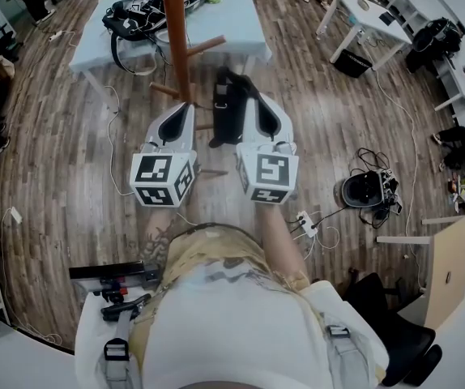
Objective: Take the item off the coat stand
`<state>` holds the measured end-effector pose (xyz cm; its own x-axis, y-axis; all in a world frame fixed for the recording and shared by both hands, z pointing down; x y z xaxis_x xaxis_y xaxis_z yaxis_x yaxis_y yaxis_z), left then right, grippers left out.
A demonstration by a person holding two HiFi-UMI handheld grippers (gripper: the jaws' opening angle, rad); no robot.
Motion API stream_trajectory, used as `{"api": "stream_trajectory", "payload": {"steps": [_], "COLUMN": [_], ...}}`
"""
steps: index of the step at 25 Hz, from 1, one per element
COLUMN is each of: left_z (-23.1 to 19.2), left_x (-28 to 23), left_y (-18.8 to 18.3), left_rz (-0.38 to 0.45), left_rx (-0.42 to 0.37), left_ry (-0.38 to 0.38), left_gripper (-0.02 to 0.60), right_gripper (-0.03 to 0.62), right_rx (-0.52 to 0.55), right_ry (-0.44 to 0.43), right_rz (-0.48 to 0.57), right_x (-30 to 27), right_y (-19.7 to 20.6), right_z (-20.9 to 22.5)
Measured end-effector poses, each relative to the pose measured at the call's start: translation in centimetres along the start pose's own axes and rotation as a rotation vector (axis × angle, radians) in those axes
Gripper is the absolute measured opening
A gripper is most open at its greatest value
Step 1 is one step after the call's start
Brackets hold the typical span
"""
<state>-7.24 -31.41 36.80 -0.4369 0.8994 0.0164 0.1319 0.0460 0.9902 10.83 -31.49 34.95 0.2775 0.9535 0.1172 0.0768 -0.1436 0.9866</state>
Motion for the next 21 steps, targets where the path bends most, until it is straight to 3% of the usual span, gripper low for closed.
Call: {"api": "stream_trajectory", "payload": {"steps": [21], "left_z": [0.11], "left_x": [-0.25], "left_y": [0.41], "left_rz": [-0.017], "left_rx": [0.007], "left_ry": [0.023], "left_gripper": [-0.008], "right_gripper": [0.005], "right_rx": [-0.007], "right_ry": [0.009], "right_rz": [-0.012], "right_x": [0.28], "right_y": [0.43], "right_z": [0.19]}}
Point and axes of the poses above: the fingertips, and each gripper's own axes: x backward along the fingers, z to its right, y out of its underside, the point moved 9 cm from there along x, backward along the fingers, and after that the axes turned 3 degrees about z, right-handed, at the moved point
